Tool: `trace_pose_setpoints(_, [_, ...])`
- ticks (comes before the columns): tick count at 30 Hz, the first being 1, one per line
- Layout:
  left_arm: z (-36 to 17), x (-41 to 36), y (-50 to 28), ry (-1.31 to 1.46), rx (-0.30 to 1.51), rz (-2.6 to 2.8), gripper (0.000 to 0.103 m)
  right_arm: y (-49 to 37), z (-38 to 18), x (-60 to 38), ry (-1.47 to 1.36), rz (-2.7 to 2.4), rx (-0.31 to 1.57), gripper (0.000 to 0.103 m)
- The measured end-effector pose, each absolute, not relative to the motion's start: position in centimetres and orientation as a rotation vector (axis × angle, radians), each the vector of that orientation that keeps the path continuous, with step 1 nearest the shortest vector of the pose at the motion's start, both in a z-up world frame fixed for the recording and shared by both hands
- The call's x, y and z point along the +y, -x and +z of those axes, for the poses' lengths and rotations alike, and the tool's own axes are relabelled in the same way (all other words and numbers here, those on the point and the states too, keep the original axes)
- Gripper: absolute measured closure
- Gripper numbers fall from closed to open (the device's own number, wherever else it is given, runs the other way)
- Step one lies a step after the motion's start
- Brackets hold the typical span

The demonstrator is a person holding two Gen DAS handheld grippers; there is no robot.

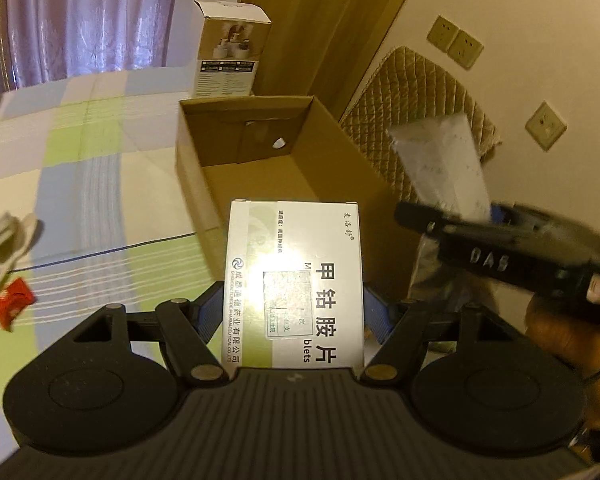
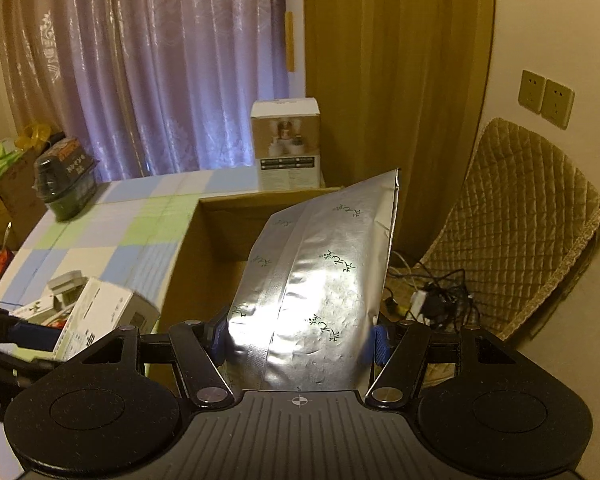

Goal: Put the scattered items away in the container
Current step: 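Carry the pouch and medicine box into the cardboard box and release both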

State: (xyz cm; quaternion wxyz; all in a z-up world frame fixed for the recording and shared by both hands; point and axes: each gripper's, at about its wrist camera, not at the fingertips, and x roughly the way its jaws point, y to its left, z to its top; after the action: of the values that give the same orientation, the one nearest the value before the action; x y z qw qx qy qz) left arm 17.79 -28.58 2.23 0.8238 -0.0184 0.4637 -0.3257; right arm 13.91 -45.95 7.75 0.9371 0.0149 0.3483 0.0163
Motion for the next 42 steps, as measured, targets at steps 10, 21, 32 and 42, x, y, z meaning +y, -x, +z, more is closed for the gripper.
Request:
trace_pose_setpoints(10, [1.0,-32.1,-20.2,0.112,1.014,-0.689,0.036,-15.1,6.5,-48.2,-0.033,0.020,0.735,0.036])
trace_pose_setpoints(21, [-0.4,-33.1,-20.9,0.104,1.027,-0.673,0.036,-16.3,5.6,-48.4,-0.020,0.028,0.749,0.036])
trace_pose_setpoints(32, [-0.3,-29.9,-20.9,0.114,0.979,-0.608,0.017,-16.8,5.3,-48.1,-0.005,0.028,0.758,0.036])
trace_pose_setpoints(42, [-1.1,-26.0,-20.5,0.151,0.989,-0.542,0.017,-17.5,5.0,-46.5,0.017,0.087,0.758,0.033])
